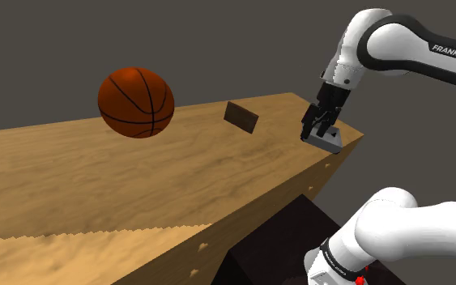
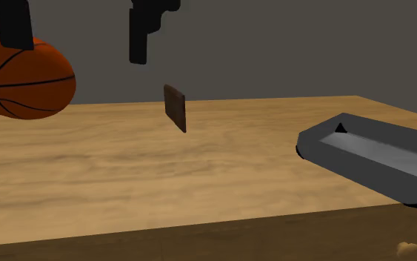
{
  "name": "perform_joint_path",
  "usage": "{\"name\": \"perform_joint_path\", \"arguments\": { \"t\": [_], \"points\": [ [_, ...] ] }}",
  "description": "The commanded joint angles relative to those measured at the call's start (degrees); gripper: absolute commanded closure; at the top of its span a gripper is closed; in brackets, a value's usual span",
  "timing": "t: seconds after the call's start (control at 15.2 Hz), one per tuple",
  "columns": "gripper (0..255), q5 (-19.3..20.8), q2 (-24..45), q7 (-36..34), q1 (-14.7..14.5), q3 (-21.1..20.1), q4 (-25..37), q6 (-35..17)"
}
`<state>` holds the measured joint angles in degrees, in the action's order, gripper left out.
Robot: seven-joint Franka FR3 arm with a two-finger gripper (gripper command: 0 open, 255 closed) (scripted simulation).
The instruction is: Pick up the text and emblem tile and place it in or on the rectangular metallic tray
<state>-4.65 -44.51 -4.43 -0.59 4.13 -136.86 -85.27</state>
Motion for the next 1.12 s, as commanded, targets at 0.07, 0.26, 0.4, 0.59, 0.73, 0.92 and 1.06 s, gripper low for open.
{"name": "perform_joint_path", "arguments": {
  "t": [0.07,0.26,0.4,0.59,0.73,0.92,1.06],
  "points": [
    [0,0.5,2.2,1.3,-0.2,0.5,0.8,-1.3],
    [0,1.9,8.7,4.9,-0.8,1.8,3.6,-4.9],
    [0,2.6,13.2,7.2,-1.3,2.6,5.9,-7.0],
    [0,3.3,19.9,10.6,-1.9,3.7,9.8,-9.7],
    [0,3.6,24.5,12.9,-2.3,4.3,12.9,-11.1],
    [0,3.8,31.3,16.1,-2.7,4.9,17.9,-12.9],
    [0,3.8,35.8,18.2,-2.9,5.2,21.6,-13.7]
  ]
}}
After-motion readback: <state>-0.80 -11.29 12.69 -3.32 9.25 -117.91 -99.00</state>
